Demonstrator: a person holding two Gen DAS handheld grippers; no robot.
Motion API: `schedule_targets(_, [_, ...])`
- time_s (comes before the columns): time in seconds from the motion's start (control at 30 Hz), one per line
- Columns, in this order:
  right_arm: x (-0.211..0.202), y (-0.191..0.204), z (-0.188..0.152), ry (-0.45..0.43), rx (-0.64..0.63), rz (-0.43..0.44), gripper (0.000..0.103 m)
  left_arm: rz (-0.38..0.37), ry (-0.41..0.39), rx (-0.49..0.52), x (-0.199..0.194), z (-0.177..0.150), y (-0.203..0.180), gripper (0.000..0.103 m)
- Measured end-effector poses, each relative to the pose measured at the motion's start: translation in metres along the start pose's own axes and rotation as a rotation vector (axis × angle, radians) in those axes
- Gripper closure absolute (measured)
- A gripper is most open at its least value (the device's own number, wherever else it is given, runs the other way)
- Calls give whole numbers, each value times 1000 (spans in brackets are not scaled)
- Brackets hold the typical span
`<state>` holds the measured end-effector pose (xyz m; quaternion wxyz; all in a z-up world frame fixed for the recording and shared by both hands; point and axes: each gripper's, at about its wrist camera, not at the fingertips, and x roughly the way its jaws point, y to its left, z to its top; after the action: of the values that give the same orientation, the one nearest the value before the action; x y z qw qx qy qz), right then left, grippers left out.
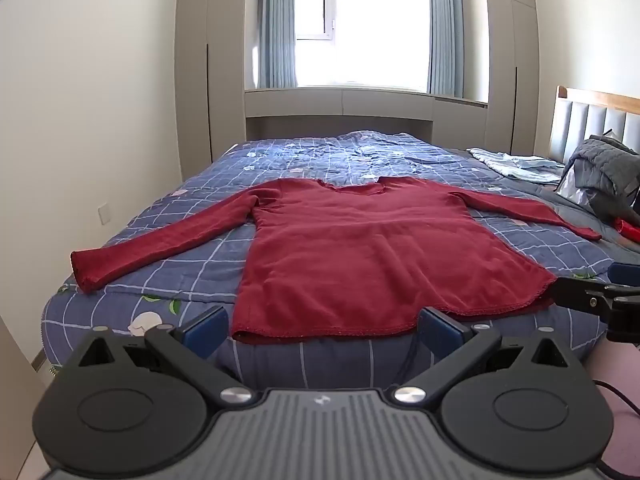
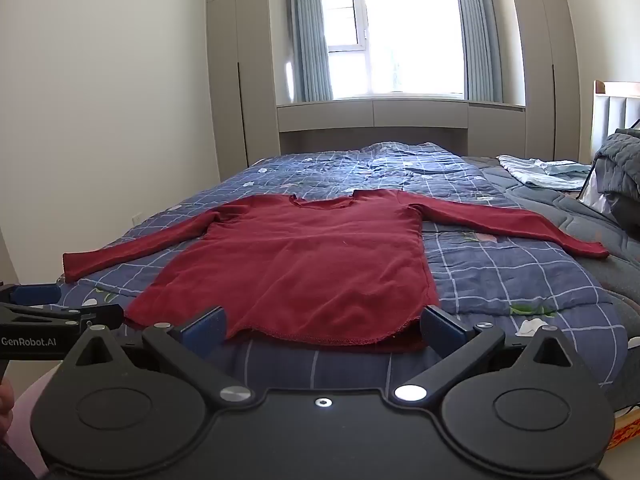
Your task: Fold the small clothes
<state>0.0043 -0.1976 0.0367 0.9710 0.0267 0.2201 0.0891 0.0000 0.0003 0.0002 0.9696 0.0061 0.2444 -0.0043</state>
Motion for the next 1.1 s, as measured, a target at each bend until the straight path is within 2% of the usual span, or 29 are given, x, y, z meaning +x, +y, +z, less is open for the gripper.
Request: schedule_targets(1.1, [0,0,-1,6,10,9,0,-13,-7,-9,-2,0,1,0])
